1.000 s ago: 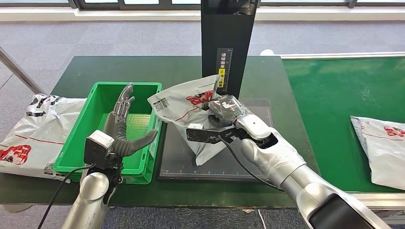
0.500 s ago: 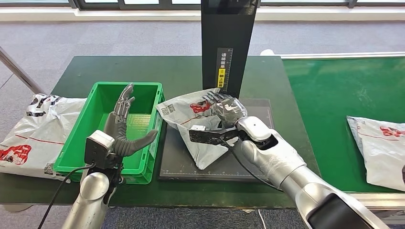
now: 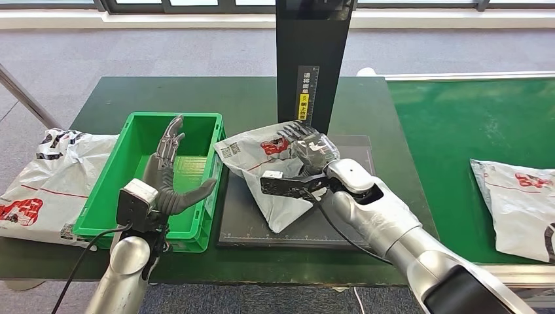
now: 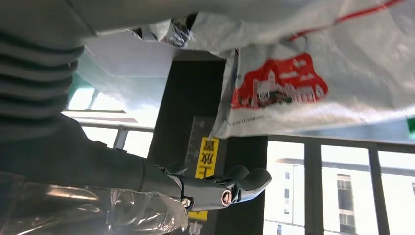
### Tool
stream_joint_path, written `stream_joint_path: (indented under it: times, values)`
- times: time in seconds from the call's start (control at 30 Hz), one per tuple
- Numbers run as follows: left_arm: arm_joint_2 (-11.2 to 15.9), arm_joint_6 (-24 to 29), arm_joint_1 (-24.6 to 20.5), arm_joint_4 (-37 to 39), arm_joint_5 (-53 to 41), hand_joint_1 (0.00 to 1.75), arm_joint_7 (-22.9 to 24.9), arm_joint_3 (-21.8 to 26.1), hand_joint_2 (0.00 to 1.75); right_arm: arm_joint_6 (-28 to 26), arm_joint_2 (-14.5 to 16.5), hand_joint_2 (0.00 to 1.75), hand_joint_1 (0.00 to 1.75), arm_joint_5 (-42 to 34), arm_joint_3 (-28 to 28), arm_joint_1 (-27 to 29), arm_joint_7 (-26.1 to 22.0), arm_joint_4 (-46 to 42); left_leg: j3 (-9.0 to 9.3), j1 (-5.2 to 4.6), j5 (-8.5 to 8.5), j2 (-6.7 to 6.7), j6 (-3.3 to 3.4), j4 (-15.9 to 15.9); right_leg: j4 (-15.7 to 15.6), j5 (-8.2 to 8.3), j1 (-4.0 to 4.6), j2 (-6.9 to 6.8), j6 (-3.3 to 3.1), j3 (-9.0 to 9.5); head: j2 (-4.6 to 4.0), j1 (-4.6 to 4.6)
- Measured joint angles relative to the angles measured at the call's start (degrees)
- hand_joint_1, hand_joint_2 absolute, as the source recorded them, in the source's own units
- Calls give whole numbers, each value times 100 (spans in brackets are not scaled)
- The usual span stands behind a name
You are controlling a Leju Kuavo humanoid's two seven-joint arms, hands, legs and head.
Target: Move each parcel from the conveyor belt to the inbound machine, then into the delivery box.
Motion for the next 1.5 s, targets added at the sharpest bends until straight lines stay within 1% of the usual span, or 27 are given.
stream_joint_path:
  times: [0.13, 0.2, 0.33, 0.47, 0.6, 0.67, 0.73, 0.83, 0.97, 1.07, 1.27, 1.43, 1.5]
  values:
    - [14, -16, 61, -22, -13, 0, -19, 12, 175, 270, -310, 0, 0, -555, -385, 63, -203, -619, -2, -1, 0, -2, 0, 1, -1, 0, -1, -2, 0, 1, 0, 1]
    - [29, -22, 82, -30, -12, 0, -28, 25, 175, 379, -450, 0, 0, -672, -606, 103, -241, -901, -4, -1, 0, -2, 1, 1, -1, 0, -2, -2, 0, 1, 0, 1]
    - [43, -27, 86, -32, -3, 0, -31, 36, 175, 396, -608, 175, 0, -813, -900, 196, -269, -1254, -3, -1, 0, 0, 1, 1, -1, 0, -2, -1, 1, -2, 0, 1]
    - [71, -25, 133, -76, 13, 0, -45, 63, 175, 396, -836, 175, 0, -1270, -1372, 440, -392, -1752, -4, -1, 0, -6, 0, 2, -1, 0, -1, -6, 0, -1, 0, 0]
    - [81, -30, 286, -229, 9, 0, -72, 149, 175, 590, -1197, 175, 0, -1725, -2067, 987, -608, -2513, -9, -1, -3, -13, 4, 2, -3, -1, -3, -12, 1, 0, 0, 2]
    - [81, -42, 329, -285, -1, 0, -79, 179, 175, 689, -1340, 175, 0, -1811, -2365, 1247, -685, -2826, -13, -1, -7, -10, 9, 1, -4, -1, -6, -11, 1, -3, 0, 2]
    - [81, -50, 347, -317, -4, 0, -80, 191, 175, 734, -1419, 175, 0, -1821, -2576, 1410, -720, -3034, -14, -3, -9, -2, 12, 2, -4, -1, -8, -8, 2, -6, 0, 2]
    - [81, -66, 354, -342, -11, 0, -81, 195, 175, 757, -1487, 175, 0, -1874, -2785, 1566, -740, -3239, -12, -5, -8, -1, 12, 3, -5, 0, -6, -6, 2, -9, 0, 1]
    - [79, -85, 354, -351, -38, 0, -80, 220, 175, 863, -1615, 175, 0, -2304, -3119, 1925, -872, -3523, -13, -4, -4, -13, 14, 4, -4, 0, -4, -16, 2, -5, 0, 1]
    - [78, -91, 351, -351, -40, 0, -79, 247, 175, 930, -1684, 175, 0, -2473, -3351, 2138, -951, -3682, -15, -4, -6, -2, 14, 3, -3, 0, -5, -8, 2, -9, 0, 1]
    - [63, -101, 343, -351, -42, 0, -79, 268, 175, 1010, -1739, 175, 0, -2616, -3590, 2364, -981, -3873, -16, -4, -6, -1, 14, 4, -4, 0, -4, -3, 3, -11, 0, 1]
    - [54, -127, 342, -351, -44, 0, -79, 283, 175, 1246, -1750, 175, 0, -3130, -3773, 2680, -1160, -3988, -16, -4, -6, -3, 14, 4, -3, 0, -5, -4, 3, -11, 0, 1]
    - [53, -128, 340, -351, -44, 0, -79, 286, 175, 1510, -1744, 175, 0, -3646, -3854, 2823, -1237, -4024, -16, -4, -7, -3, 14, 4, -4, 0, -4, -4, 3, -11, 0, 1]
